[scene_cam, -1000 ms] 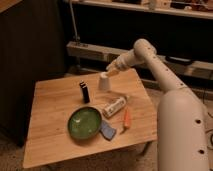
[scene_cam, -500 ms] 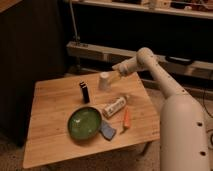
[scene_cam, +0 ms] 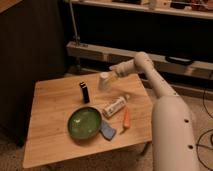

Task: Place the ceramic cup over the eraser

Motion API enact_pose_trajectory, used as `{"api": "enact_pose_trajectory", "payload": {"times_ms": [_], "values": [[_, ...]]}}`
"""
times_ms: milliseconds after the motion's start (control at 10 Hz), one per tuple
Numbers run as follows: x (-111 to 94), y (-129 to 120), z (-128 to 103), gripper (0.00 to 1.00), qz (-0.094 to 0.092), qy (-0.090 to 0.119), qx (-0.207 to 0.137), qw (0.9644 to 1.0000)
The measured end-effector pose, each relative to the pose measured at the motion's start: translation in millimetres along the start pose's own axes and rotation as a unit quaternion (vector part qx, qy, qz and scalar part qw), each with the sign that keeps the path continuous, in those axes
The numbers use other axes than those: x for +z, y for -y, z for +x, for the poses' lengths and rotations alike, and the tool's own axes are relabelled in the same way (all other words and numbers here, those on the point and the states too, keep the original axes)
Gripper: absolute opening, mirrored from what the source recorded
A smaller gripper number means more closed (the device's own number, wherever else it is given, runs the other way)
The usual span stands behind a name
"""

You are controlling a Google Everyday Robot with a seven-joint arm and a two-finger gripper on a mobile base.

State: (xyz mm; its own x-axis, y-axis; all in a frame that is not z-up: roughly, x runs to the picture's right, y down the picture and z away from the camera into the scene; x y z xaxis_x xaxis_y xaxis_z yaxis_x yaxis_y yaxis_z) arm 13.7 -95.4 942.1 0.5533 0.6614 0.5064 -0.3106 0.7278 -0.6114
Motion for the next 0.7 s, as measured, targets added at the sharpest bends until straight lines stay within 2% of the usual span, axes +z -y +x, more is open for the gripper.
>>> {"api": "enact_pose_trajectory", "payload": {"times_ms": [300, 500, 700], "values": [[21, 17, 4, 0.8, 0.01, 0.014, 0.012, 0.9998], [40, 19, 9, 0.8, 0.004, 0.02, 0.019, 0.9996], [46, 19, 18, 0.79, -0.002, 0.027, 0.026, 0.9993]]}}
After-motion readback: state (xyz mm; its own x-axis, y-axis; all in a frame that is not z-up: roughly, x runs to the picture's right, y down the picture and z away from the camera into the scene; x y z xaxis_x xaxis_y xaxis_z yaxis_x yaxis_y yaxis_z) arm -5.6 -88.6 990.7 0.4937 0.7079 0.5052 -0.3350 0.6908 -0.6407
